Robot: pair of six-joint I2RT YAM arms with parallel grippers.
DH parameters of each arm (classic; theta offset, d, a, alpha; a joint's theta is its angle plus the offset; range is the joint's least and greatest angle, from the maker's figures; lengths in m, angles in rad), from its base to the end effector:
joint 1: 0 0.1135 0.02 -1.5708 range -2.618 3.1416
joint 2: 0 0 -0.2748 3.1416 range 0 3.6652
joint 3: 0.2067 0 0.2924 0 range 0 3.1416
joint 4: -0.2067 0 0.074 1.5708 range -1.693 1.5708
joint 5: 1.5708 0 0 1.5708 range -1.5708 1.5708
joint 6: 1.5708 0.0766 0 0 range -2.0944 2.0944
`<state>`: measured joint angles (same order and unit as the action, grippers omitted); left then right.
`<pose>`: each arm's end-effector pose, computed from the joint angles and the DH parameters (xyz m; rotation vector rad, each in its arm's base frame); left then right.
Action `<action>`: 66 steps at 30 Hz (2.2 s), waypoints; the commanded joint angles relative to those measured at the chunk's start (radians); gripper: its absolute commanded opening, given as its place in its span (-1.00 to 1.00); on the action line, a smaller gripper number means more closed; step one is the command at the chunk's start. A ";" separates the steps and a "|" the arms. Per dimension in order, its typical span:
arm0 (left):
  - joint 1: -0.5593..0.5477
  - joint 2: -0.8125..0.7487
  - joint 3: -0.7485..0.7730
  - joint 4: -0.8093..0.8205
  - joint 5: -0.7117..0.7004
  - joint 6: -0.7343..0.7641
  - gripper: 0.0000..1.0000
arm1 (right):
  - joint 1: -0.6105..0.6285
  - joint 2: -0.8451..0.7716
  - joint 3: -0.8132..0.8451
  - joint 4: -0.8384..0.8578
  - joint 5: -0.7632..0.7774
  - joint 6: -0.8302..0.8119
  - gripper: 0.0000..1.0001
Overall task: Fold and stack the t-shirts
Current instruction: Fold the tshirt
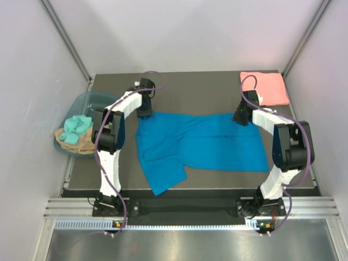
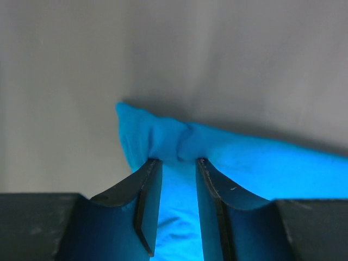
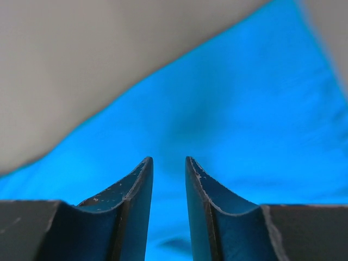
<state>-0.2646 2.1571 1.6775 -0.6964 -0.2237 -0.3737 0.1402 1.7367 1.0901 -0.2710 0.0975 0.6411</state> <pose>0.4975 -0.1172 0.1263 -0.2074 2.6886 0.1183 0.4182 0.0515 0.1407 0.6580 2.4059 0.2092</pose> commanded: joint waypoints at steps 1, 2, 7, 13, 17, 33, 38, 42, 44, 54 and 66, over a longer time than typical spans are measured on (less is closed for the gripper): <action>0.018 0.076 0.028 0.020 -0.049 0.004 -0.28 | -0.060 0.078 0.076 -0.045 0.090 -0.054 -0.39; 0.021 0.086 0.033 0.018 -0.057 0.001 -0.28 | -0.073 0.104 0.080 -0.062 0.103 -0.055 -0.39; 0.042 0.129 0.062 0.005 -0.075 -0.033 -0.28 | -0.132 0.115 0.059 -0.047 0.149 -0.057 -0.39; 0.068 0.170 0.143 -0.035 -0.054 -0.054 -0.26 | -0.198 0.126 0.068 -0.031 0.172 -0.060 -0.39; 0.087 0.179 0.246 -0.058 0.007 -0.077 -0.23 | -0.215 0.127 0.099 -0.042 0.182 -0.076 -0.39; 0.074 -0.216 -0.066 -0.054 0.363 -0.113 0.27 | -0.211 -0.287 0.015 -0.387 0.122 0.086 -0.11; -0.019 -0.454 -0.439 0.023 0.301 -0.168 0.27 | -0.214 -0.468 -0.128 -0.510 0.111 0.219 -0.07; -0.166 -0.580 -0.628 0.038 0.200 -0.220 0.21 | -0.218 -0.543 -0.219 -0.551 0.093 0.249 -0.06; -0.218 -0.626 -0.714 0.017 0.131 -0.261 0.18 | -0.218 -0.568 -0.231 -0.560 0.084 0.239 -0.07; -0.375 -1.019 -1.013 -0.008 0.150 -0.450 0.04 | -0.218 -0.597 -0.315 -0.517 0.079 0.187 -0.08; -0.527 -1.166 -1.142 -0.107 0.058 -0.660 -0.10 | -0.231 -0.556 -0.318 -0.475 0.051 0.134 -0.10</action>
<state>-0.7631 0.9863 0.5503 -0.7673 -0.1135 -0.9565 -0.0692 1.1820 0.7712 -0.7841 0.1562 0.7975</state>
